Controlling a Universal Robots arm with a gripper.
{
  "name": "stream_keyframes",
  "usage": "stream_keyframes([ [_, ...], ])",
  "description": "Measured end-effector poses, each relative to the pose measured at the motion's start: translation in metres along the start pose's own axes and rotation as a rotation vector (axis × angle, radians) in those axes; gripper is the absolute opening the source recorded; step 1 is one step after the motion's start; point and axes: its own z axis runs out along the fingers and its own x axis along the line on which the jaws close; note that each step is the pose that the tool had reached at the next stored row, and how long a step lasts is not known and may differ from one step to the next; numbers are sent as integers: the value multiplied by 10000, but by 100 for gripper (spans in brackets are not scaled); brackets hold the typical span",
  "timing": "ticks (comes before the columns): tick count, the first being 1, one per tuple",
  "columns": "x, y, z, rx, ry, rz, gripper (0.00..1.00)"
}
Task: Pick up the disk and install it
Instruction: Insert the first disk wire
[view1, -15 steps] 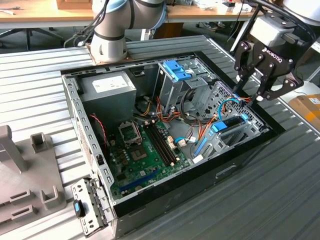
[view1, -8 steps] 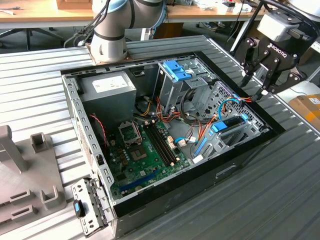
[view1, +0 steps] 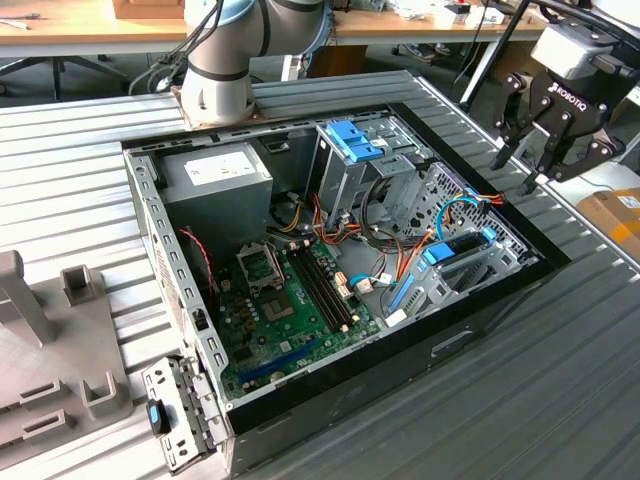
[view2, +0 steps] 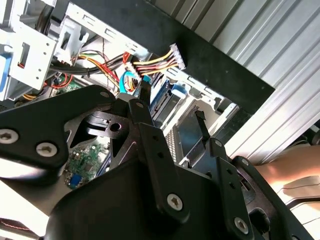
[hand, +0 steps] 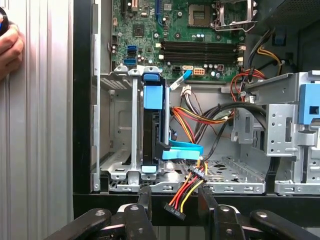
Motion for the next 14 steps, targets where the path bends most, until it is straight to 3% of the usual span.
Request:
stream_keyframes([
  [5, 0, -6, 1, 0, -2, 0, 50],
  [9, 2, -89, 14, 0, -5, -241, 50],
  [12, 2, -111, 34, 1, -8, -603, 50],
  [14, 2, -113, 59, 3, -19, -1158, 50],
])
